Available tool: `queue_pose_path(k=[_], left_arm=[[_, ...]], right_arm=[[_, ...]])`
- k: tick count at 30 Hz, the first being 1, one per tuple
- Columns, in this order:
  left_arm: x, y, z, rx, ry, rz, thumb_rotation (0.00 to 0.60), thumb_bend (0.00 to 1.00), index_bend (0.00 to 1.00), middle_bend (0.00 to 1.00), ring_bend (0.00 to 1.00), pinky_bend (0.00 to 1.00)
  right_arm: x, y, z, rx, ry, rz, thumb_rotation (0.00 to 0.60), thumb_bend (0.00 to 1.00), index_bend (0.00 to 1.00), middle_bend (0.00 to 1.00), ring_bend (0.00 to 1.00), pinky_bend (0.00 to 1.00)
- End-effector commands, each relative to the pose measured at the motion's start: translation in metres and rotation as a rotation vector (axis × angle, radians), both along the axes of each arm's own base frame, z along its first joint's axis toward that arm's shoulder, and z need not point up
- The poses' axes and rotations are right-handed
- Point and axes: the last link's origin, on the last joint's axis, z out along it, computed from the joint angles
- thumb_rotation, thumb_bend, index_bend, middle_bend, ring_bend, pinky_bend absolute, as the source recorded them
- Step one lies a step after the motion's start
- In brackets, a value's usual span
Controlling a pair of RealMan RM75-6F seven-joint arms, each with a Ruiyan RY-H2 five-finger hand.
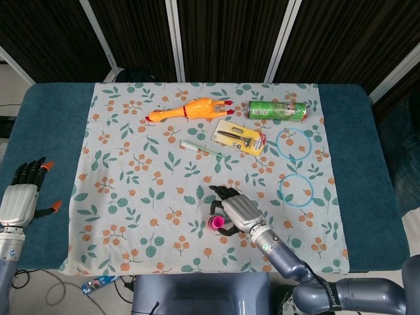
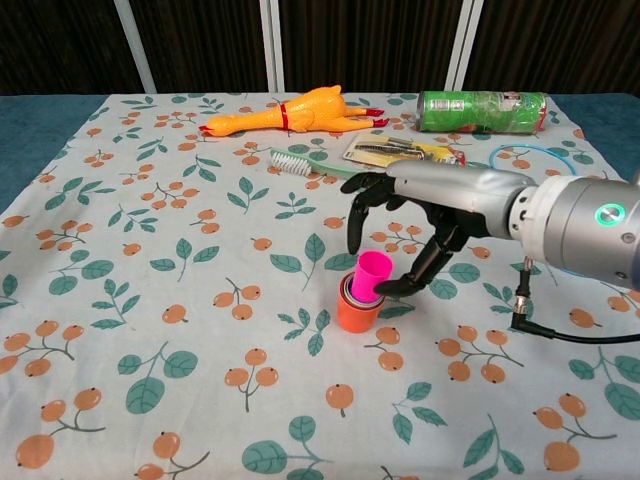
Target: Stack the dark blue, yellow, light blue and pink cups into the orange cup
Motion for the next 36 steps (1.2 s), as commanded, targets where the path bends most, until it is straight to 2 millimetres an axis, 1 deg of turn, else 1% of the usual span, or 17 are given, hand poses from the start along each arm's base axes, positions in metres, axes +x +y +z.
queue_pose_path(k=[1,4,6,8,11,14,16,17,19,21,24,26,29,31,36], left_arm=[[0.0,0.0,0.0,-0.001,0.003,-0.001,0.6,0.17,0.1,0.0,0.0,0.0],[0.0,0.0,-0.001,-0.004,0.003,-0.002,0.6,0.17,0.1,0.0,0.0,0.0],[0.0,0.0,-0.001,-0.006,0.005,-0.003,0.6,0.17,0.1,0.0,0.0,0.0],[0.0,0.0,-0.002,-0.007,0.006,-0.002,0.6,0.17,0.1,0.0,0.0,0.0],[0.0,-0.001,-0.001,-0.008,0.005,0.002,0.6,0.17,0.1,0.0,0.0,0.0],[0.001,-0.002,-0.001,-0.005,0.003,0.003,0.6,0.17,0.1,0.0,0.0,0.0],[0.002,-0.003,0.0,0.0,-0.001,-0.001,0.6,0.17,0.1,0.0,0.0,0.0],[0.002,-0.003,0.001,0.002,-0.002,-0.002,0.6,0.17,0.1,0.0,0.0,0.0],[0.003,-0.004,0.002,0.006,-0.006,-0.007,0.6,0.17,0.1,0.0,0.0,0.0],[0.004,-0.005,0.003,0.007,-0.011,-0.008,0.6,0.17,0.1,0.0,0.0,0.0],[0.005,-0.007,0.003,0.001,-0.017,-0.008,0.6,0.17,0.11,0.0,0.0,0.0],[0.006,-0.01,0.004,-0.004,-0.018,-0.007,0.6,0.17,0.11,0.0,0.0,0.0],[0.008,-0.013,0.007,0.003,-0.02,-0.01,0.6,0.17,0.11,0.0,0.0,0.0],[0.008,-0.017,0.011,0.014,-0.018,-0.005,0.6,0.17,0.11,0.0,0.0,0.0],[0.01,-0.023,0.018,0.038,-0.008,0.0,0.6,0.17,0.11,0.0,0.0,0.0]], right_arm=[[-0.002,0.001,0.0,0.008,0.035,0.013,0.6,0.32,0.0,0.0,0.0,0.13],[0.001,-0.004,0.006,-0.012,0.015,0.003,0.6,0.32,0.0,0.0,0.0,0.13],[0.003,-0.011,0.018,-0.061,-0.001,0.004,0.6,0.32,0.0,0.0,0.0,0.12],[0.002,-0.018,0.034,-0.131,-0.002,0.017,0.6,0.32,0.0,0.0,0.0,0.11],[-0.008,-0.028,0.068,-0.286,0.039,0.068,0.6,0.32,0.0,0.0,0.0,0.11],[-0.028,-0.027,0.103,-0.423,0.077,0.084,0.6,0.32,0.0,0.0,0.0,0.1],[-0.046,-0.02,0.127,-0.509,0.108,0.087,0.6,0.32,0.0,0.0,0.0,0.1],[-0.054,-0.016,0.135,-0.538,0.127,0.09,0.6,0.32,0.0,0.0,0.0,0.1],[-0.076,-0.002,0.152,-0.586,0.19,0.11,0.6,0.32,0.0,0.0,0.0,0.1],[-0.1,0.018,0.162,-0.616,0.244,0.107,0.6,0.32,0.0,0.0,0.0,0.1],[-0.13,0.045,0.166,-0.657,0.295,0.075,0.6,0.32,0.0,0.0,0.0,0.1],[-0.151,0.062,0.165,-0.688,0.317,0.034,0.6,0.32,0.0,0.0,0.0,0.11],[-0.175,0.077,0.158,-0.705,0.312,-0.025,0.6,0.32,0.0,0.0,0.0,0.1],[-0.188,0.083,0.154,-0.714,0.332,-0.038,0.6,0.32,0.0,0.0,0.0,0.1],[-0.206,0.088,0.147,-0.721,0.358,-0.056,0.6,0.32,0.0,0.0,0.0,0.07]])
